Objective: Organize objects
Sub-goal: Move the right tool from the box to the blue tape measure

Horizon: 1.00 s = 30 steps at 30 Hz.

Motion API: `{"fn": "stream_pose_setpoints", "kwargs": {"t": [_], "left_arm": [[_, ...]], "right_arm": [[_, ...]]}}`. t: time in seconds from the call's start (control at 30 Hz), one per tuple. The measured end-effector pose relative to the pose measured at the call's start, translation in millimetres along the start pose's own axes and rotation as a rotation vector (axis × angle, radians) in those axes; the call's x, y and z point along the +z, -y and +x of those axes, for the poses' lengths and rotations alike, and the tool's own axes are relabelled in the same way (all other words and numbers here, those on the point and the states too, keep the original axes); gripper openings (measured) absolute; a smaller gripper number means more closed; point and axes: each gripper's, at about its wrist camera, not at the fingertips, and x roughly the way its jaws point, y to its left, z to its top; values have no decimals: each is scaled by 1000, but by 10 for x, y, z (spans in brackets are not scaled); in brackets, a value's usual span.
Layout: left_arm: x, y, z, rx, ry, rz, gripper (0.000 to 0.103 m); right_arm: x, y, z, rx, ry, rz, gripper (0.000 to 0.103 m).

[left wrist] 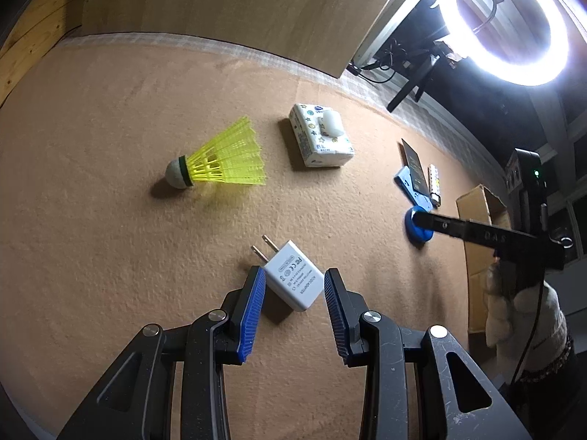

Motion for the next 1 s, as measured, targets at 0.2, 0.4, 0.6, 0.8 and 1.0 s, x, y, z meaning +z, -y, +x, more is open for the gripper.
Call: {"fn": "stream_pose_setpoints", "kwargs": {"t": [0.2,0.4,0.6,0.8,1.0], "left_arm": [[-22,50,13,-4,-5,10,36],[-44,69,12,-9,-8,13,36],[-53,44,9,-9,-6,4,36],[-88,71,54,-21,-21,19,36],[-124,132,108,-30,-35,33,36]], "right_arm": [[27,169,-172,-55,95,67,43],[139,359,-73,-77,74,134,38],[132,310,49,-68,41,117,35],[29,113,157,-54,1,49,30],[-95,-165,200,-67,-16,-57,30]]}}
